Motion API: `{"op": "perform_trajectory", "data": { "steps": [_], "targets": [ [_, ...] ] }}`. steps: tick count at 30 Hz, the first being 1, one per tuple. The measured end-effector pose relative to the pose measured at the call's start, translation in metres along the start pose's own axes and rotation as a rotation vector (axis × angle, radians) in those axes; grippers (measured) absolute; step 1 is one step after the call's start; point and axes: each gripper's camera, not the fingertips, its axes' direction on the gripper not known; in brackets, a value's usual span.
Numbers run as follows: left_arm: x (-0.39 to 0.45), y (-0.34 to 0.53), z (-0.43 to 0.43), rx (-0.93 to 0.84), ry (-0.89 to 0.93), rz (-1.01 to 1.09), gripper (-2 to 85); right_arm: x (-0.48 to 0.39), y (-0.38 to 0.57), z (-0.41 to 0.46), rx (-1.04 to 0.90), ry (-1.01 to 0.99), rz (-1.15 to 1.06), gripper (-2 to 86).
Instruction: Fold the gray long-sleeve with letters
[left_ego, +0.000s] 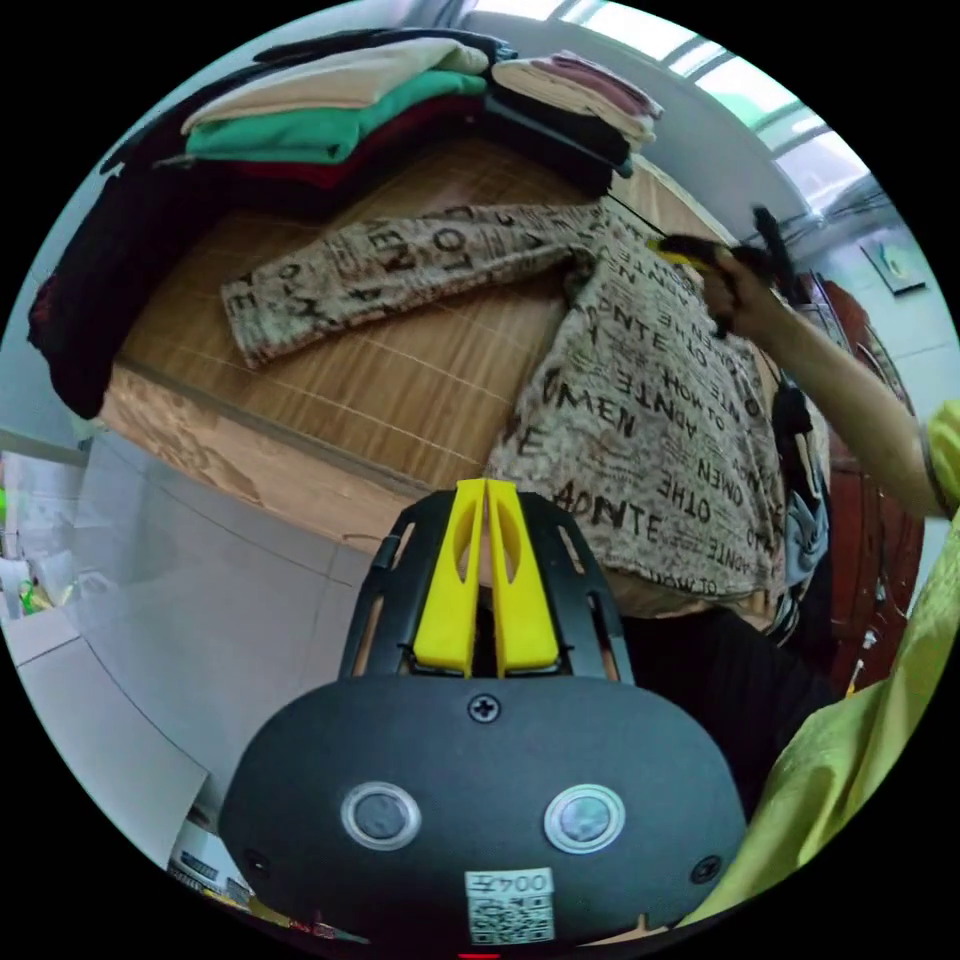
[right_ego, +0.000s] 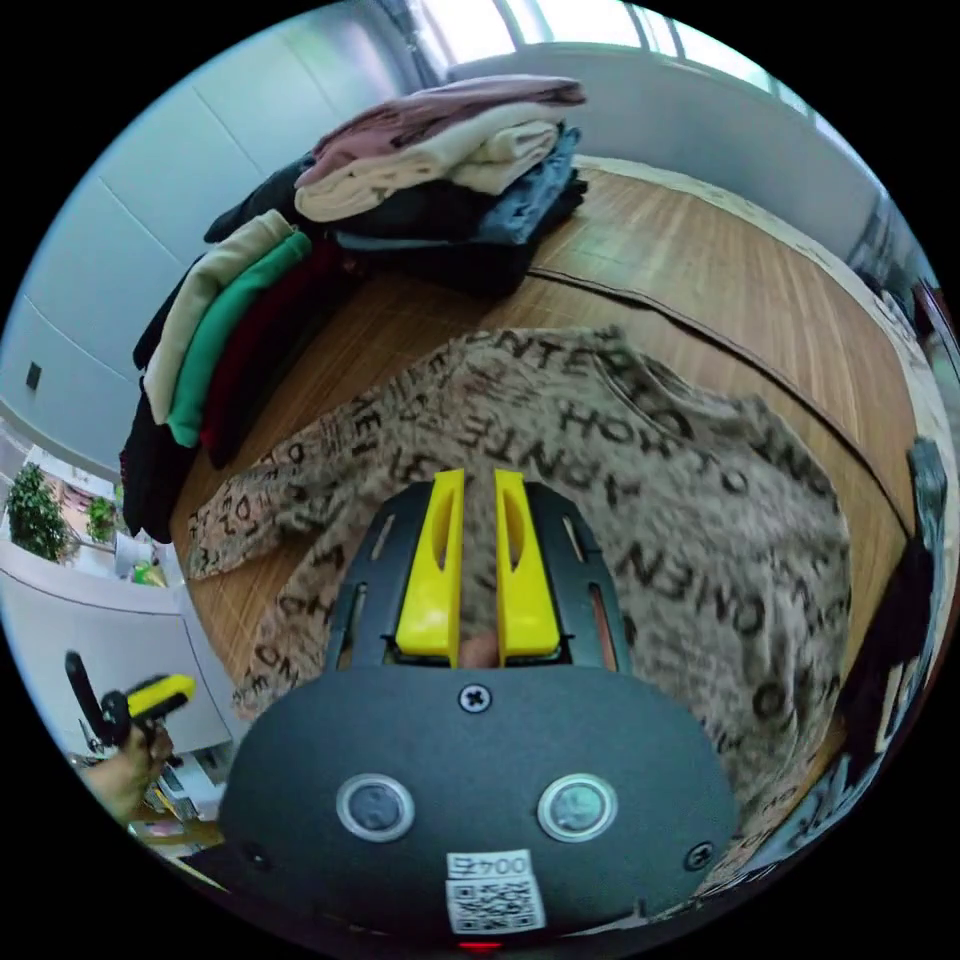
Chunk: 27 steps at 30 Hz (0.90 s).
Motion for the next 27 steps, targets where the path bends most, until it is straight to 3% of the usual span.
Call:
{"op": "perform_trajectory", "data": {
  "steps": [6,8,13,16,21,27],
  "targets": [
    [0.056,-0.062,-0.003,-0.008,-0.195,0.157,0.2,0.118,0.196,-0.096,-0.085,0.106,0.307,6.9],
    [0.072,-0.068,0.007,-0.025,-0.23,0.2,0.2,0.176,0.278,-0.143,-0.124,0.199,0.518,8.4],
    [0.136,-0.081,0.059,-0.154,-0.135,0.333,0.4,0.295,0.463,-0.22,-0.143,0.241,1.201,11.0],
    [0.175,-0.089,0.084,-0.199,-0.066,0.36,0.4,0.328,0.535,-0.241,-0.089,0.251,1.398,11.9],
    [0.231,-0.099,0.107,-0.234,-0.026,0.447,0.4,0.358,0.548,-0.243,-0.022,0.257,1.348,13.0],
    [0.27,-0.109,0.133,-0.291,-0.016,0.534,0.5,0.377,0.533,-0.224,-0.12,0.378,1.22,10.1]
  ]
}}
